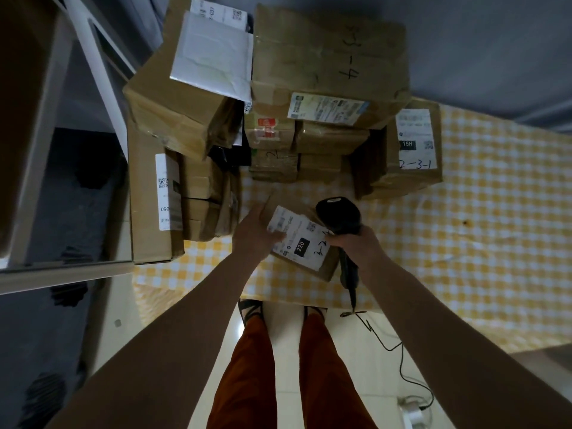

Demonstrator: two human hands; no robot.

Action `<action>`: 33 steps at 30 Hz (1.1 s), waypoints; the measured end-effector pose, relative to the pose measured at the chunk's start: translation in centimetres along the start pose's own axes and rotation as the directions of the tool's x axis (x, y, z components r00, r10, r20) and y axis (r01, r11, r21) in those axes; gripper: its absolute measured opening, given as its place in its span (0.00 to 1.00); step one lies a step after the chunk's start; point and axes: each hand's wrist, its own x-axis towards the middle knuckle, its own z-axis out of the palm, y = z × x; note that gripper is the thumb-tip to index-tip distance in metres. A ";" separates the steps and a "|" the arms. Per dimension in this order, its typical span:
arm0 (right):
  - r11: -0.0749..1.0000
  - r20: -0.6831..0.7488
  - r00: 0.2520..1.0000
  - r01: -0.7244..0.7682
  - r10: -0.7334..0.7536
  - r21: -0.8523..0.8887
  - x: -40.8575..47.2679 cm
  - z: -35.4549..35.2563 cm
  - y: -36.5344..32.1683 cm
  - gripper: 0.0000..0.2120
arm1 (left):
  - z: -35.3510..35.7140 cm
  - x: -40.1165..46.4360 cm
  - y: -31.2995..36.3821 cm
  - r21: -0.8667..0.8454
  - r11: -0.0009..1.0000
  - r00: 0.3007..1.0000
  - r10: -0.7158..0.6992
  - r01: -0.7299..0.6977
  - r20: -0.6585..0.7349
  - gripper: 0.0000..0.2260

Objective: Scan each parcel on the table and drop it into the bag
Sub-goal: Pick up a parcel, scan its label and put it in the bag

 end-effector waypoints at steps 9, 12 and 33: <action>0.980 0.058 0.998 -0.003 0.015 -0.199 -1.5 -0.6 0.8 0.16 | 0.0 2.1 1.1 -0.070 0.995 0.992 -0.082 0.076 -0.098 0.27; 0.942 0.089 0.994 0.086 -0.060 -0.324 -2.3 -1.3 -0.5 0.12 | 0.0 1.9 0.1 -0.310 0.937 0.982 -0.184 0.160 -0.052 0.28; 0.827 0.365 0.915 0.337 -0.174 -0.450 -5.3 -1.2 -3.7 0.07 | -1.6 1.8 -1.2 -0.577 0.782 0.967 -0.131 0.237 0.219 0.24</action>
